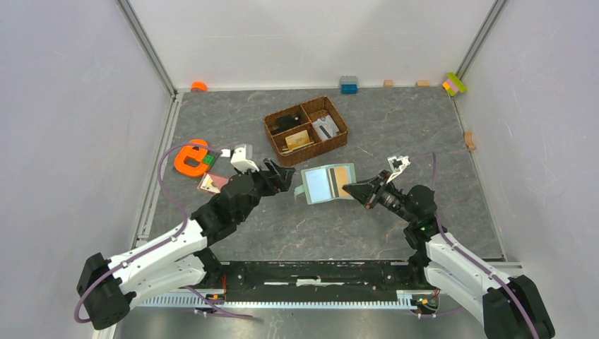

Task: Take the credit cards out of the card holder
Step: Remove the credit card from the card holder.

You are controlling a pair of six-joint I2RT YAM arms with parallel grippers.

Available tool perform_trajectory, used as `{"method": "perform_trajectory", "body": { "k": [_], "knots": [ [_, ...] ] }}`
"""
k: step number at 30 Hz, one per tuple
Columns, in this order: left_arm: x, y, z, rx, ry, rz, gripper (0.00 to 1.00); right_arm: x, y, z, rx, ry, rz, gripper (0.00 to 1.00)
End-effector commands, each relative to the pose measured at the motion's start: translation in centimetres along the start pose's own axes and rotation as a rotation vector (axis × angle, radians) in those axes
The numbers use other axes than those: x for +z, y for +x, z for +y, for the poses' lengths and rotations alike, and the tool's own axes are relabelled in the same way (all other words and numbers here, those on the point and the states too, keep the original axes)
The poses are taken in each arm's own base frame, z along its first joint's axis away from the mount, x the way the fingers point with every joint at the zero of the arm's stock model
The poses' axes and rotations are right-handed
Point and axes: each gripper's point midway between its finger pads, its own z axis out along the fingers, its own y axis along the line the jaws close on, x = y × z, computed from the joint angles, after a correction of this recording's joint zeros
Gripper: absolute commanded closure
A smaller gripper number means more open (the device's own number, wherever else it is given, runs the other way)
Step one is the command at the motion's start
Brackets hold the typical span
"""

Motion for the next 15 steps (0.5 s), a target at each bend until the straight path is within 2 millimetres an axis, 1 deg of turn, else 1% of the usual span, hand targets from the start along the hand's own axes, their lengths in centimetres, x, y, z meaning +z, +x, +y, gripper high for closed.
{"method": "perform_trajectory", "body": {
  "k": [1,3,5,8,10,12,15],
  "knots": [
    [-0.8,-1.6,-1.2,-0.010,0.078,-0.060,0.12,0.6,-2.7,1.1,-0.057,-0.019,-0.068,1.00],
    [-1.9,-1.2,-4.6,0.008,0.287,-0.042,0.15,0.6,-2.7,1.1,-0.057,-0.017,-0.068,1.00],
    [-3.3,-0.8,-7.7,0.033,0.492,-0.029,0.20,0.6,-2.7,1.1,-0.056,-0.016,-0.066,1.00],
    [-4.8,-0.1,-10.5,0.049,0.673,0.004,0.24,0.6,-2.7,1.1,-0.057,-0.016,-0.067,1.00],
    [-5.2,0.5,-11.7,0.053,0.745,0.041,0.26,0.6,-2.7,1.1,-0.058,-0.017,-0.066,1.00],
    [-5.1,1.4,-12.5,0.052,0.792,0.081,0.28,0.6,-2.8,1.3,-0.060,-0.028,-0.068,1.00],
    [-4.3,2.5,-12.9,0.053,0.792,0.133,0.30,0.4,-3.0,1.9,-0.064,-0.053,-0.082,1.00]
  ]
}}
